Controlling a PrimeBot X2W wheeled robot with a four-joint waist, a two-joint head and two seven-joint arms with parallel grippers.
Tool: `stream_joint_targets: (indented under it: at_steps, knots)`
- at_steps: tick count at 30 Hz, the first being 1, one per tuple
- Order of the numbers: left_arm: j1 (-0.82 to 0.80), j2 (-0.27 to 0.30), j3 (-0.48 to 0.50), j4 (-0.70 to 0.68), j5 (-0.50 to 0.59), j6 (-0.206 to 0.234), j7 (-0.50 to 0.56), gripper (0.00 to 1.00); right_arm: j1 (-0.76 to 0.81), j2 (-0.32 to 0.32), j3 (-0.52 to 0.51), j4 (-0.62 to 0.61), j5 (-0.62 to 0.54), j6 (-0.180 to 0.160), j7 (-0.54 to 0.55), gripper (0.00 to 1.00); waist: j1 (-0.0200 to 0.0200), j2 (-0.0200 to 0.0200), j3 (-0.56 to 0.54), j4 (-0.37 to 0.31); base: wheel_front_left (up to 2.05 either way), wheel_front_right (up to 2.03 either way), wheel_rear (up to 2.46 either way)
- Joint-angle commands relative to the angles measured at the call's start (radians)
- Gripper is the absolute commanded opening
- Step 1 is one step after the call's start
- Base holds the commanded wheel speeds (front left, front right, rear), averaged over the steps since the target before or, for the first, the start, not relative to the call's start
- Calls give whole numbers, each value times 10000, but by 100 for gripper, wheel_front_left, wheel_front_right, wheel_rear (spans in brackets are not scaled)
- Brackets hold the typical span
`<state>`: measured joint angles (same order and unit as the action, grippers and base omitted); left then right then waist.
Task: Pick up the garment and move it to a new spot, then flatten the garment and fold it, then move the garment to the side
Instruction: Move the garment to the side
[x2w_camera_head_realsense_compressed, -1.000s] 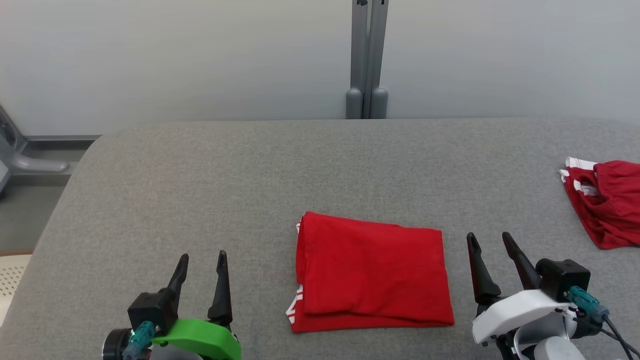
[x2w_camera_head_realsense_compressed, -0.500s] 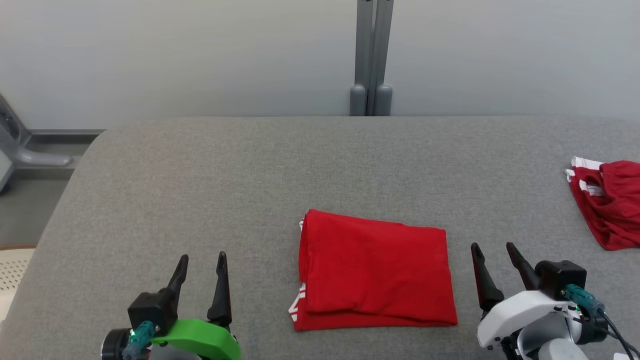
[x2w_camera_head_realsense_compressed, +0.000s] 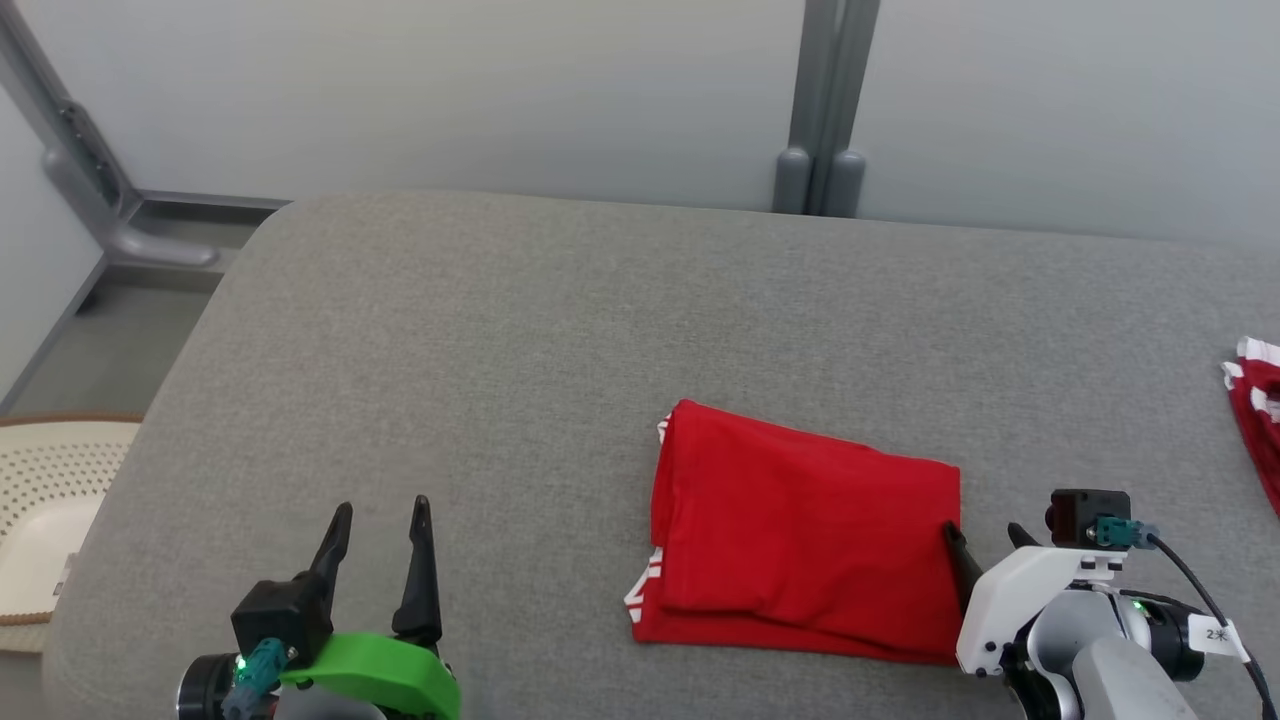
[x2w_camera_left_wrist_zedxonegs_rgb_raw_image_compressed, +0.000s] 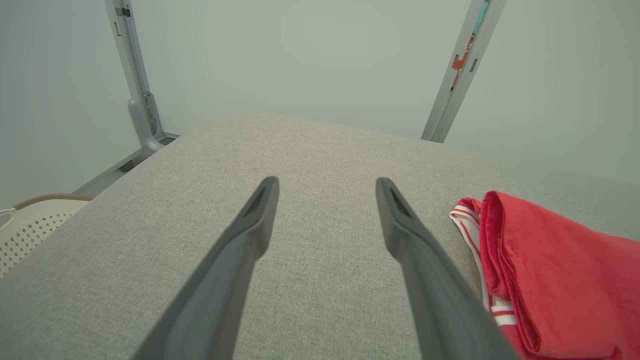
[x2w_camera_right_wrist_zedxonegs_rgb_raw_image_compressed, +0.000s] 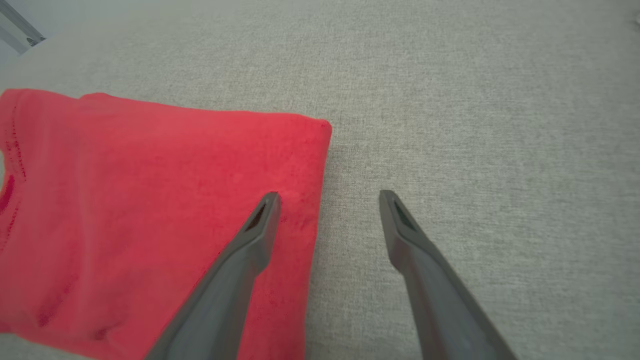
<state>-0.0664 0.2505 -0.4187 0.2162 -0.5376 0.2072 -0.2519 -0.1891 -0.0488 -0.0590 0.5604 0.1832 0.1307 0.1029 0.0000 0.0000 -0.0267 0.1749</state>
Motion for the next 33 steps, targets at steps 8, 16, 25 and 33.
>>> stream_joint_targets:
  at_steps: [8, 16, 25, 33]
  knots:
    - [207, 184, 90, -122, -33, 96, -5, 100, -465, -27, 195, 1168, 240, -3, 850, 100, 0, 0, 472, 835, 0, 0, 0]
    - [303, 291, -55, -210, 91, 132, 52, 100, -825, -102, 383, 1422, 31, -3, 851, 0, 0, 0, 499, 433, 0, 0, 0]
    - [179, -28, -435, -262, 214, 83, 42, 100, -1491, -931, -14, 883, -393, -12, 755, 0, 0, 0, 836, -1713, 0, 0, 0]
    - [-488, -221, -653, -32, 383, -143, -24, 100, -2062, -1566, -492, -27, -662, -10, 1025, 0, 0, 0, 1482, -3950, 0, 0, 0]
